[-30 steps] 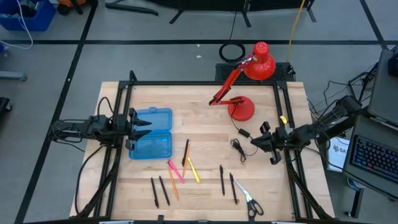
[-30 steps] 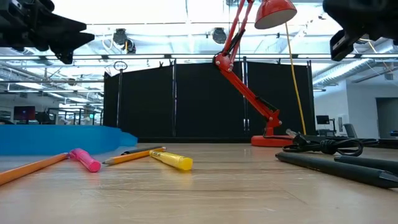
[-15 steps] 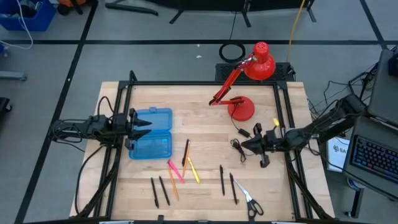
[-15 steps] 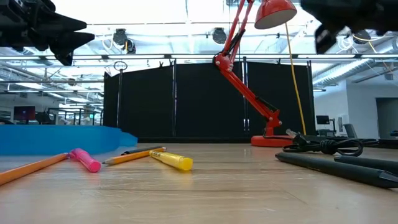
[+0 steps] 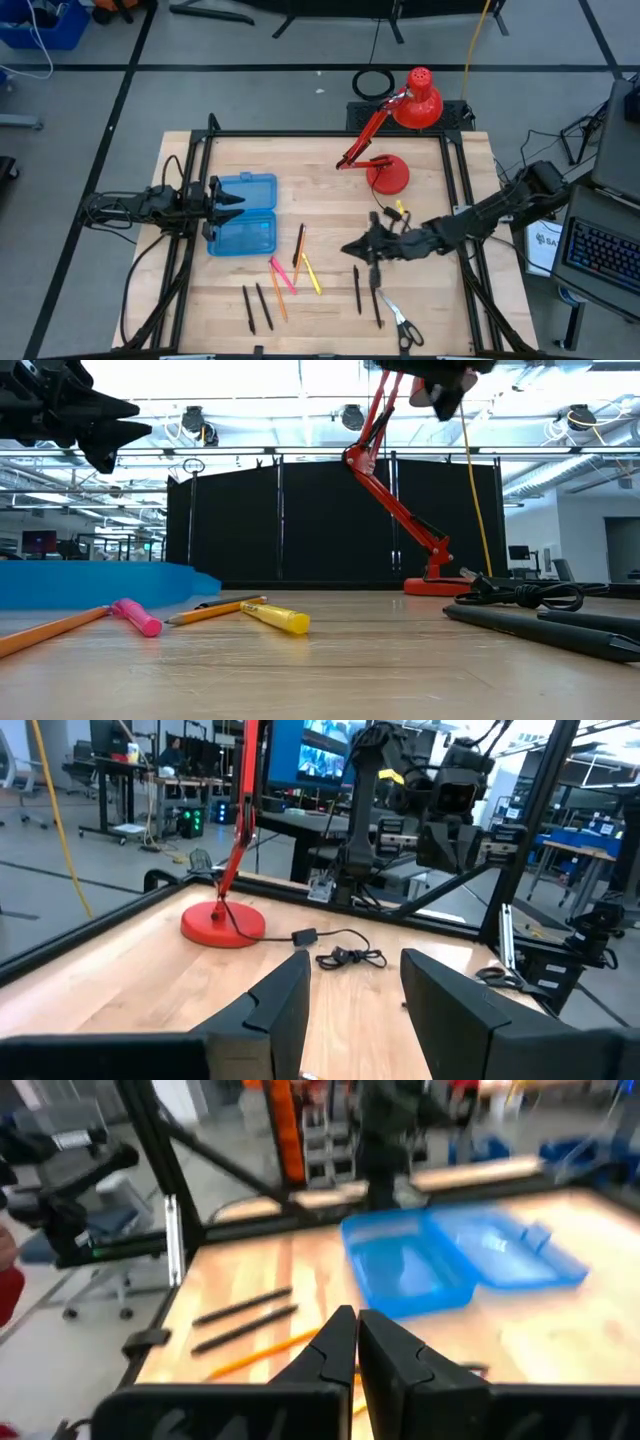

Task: Pick & place school supplies into a supply box
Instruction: Put the black pen into the blue supply box

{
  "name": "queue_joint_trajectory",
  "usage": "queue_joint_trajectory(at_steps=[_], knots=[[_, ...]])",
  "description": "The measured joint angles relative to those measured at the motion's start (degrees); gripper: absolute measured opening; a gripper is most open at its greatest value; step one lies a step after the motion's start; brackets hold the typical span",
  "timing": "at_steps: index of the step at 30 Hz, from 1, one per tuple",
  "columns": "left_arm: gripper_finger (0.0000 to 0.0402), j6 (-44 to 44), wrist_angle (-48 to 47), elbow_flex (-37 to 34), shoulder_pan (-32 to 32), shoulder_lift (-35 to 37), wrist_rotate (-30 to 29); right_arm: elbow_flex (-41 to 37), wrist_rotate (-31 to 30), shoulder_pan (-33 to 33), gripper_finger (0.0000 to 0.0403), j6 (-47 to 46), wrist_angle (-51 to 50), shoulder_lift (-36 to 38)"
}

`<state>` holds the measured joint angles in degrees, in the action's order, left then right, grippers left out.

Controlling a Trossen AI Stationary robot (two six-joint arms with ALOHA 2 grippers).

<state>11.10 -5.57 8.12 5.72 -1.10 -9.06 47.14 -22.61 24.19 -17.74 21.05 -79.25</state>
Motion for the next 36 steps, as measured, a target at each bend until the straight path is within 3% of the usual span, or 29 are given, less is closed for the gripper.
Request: queue_joint_trajectory(at_steps=[5, 12, 21, 28, 36], knots=[[0.0161, 1.46, -2.51, 0.00, 0.00, 0.00, 0.04, 5.95, 3.48, -1.32, 0.0023, -4.12, -4.70, -4.48], [0.0161, 4.30, -5.88, -0.02, 0.00, -0.02, 0.04, 11.83, 10.40, -1.26, 0.0088, -7.80, -13.48, -9.30], [0.0161, 4.47, -4.76, -0.02, 0.04, -0.01, 0.00, 12.14, 20.23, -2.48, 0.0172, -33.64, -33.00, -9.76], [0.0161, 4.43, -4.87, -0.02, 0.04, -0.02, 0.00, 12.14, 22.91, -2.25, 0.0169, -47.41, -40.46, -9.97], [0.0161, 4.36, -5.15, -0.02, 0.04, -0.01, 0.00, 12.16, 28.98, -2.00, 0.0164, -55.08, -38.84, -15.09]])
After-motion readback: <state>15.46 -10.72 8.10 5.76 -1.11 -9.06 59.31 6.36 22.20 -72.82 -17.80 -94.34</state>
